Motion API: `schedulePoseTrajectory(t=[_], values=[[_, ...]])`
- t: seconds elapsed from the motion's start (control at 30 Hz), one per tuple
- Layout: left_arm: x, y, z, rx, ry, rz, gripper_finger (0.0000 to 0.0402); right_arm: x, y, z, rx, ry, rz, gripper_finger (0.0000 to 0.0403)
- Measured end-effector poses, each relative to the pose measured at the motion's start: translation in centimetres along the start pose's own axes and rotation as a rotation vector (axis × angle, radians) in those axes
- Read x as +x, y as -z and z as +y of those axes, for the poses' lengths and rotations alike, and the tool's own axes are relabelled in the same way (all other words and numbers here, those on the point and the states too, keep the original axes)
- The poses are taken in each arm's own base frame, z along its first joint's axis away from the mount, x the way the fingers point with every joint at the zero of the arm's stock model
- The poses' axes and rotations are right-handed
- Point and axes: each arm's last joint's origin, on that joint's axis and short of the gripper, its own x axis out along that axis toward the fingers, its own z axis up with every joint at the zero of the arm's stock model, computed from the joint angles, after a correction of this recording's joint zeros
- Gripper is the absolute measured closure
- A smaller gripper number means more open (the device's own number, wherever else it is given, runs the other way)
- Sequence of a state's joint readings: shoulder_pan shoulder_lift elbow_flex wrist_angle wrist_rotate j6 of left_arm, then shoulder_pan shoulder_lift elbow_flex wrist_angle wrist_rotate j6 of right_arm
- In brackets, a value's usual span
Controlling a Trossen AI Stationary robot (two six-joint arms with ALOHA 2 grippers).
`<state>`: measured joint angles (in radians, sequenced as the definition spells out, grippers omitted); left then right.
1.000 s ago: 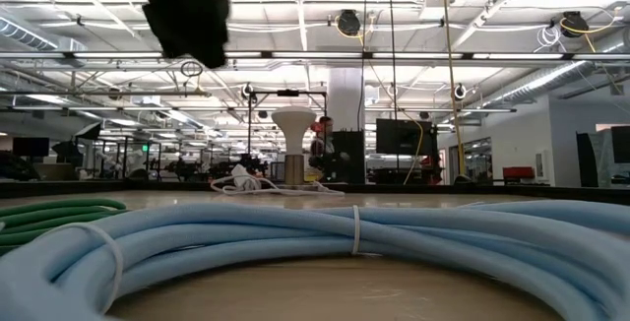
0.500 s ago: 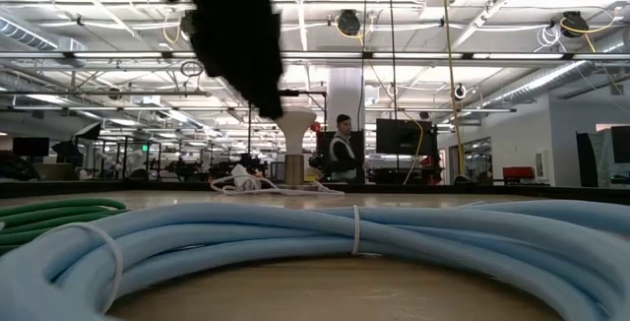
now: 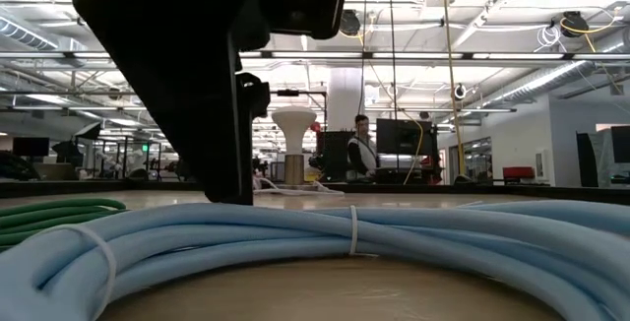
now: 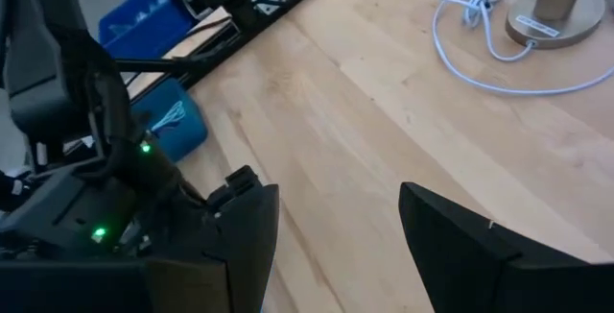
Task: Pick & Place USB Port
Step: Put the blue video cable into the gray bin
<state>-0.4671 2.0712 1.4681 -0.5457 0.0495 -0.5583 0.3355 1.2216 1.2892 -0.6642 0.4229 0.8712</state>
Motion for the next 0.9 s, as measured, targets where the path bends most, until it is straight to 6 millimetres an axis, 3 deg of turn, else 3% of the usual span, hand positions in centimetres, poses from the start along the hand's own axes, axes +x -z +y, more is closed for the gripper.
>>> schedulePoseTrajectory(t=[0.4, 0.9], values=[[0.0, -0.4, -1.0, -0.029, 0.08, -0.054, 0.021, 0.0, 0.1, -0.2, -0.012, 0.016, 0.013, 0.0191], [0.1, -1.0, 0.2, -0.052, 0.034, -0.069, 0.0211, 0.0, 0.1, -0.2, -0.013, 0.015, 0.013, 0.0191]])
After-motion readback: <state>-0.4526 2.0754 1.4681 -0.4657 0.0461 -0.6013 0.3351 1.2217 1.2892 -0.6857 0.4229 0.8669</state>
